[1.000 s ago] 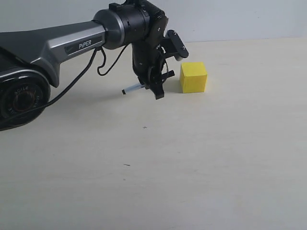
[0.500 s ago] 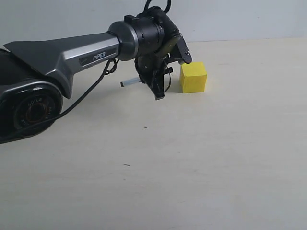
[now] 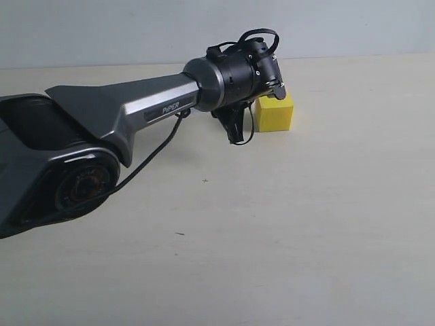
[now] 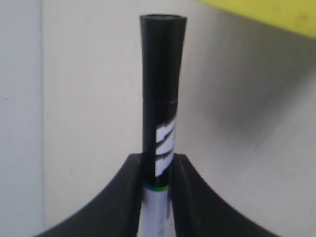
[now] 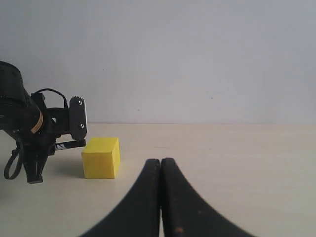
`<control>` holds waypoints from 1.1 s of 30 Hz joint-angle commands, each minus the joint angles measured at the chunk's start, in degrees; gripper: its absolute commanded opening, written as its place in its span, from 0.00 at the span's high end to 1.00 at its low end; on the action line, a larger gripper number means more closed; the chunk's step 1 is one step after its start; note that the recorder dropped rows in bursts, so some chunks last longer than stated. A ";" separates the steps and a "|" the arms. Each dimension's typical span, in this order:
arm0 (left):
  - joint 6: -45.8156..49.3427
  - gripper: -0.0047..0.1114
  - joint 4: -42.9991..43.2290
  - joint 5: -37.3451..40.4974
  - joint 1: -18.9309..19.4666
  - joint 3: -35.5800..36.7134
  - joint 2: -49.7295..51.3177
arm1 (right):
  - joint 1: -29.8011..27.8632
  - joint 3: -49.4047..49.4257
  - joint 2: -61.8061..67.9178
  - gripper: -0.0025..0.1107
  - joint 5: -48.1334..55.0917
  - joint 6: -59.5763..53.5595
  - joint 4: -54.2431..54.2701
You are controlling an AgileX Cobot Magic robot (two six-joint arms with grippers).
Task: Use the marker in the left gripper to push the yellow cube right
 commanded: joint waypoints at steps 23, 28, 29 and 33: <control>0.25 0.96 7.75 5.78 -2.84 -3.56 2.51 | 0.05 0.26 -0.27 0.98 -0.28 -0.03 -0.08; 0.98 0.96 8.51 5.04 -2.98 -3.56 2.51 | 0.05 0.26 -0.27 0.98 -0.28 -0.03 -0.08; 0.98 0.96 8.23 4.54 -3.15 -3.56 2.51 | 0.05 0.26 -0.27 0.98 -0.28 -0.03 -0.08; -0.41 0.96 7.32 4.85 -3.69 -3.56 2.51 | 0.05 0.26 -0.27 0.98 -0.28 -0.03 -0.08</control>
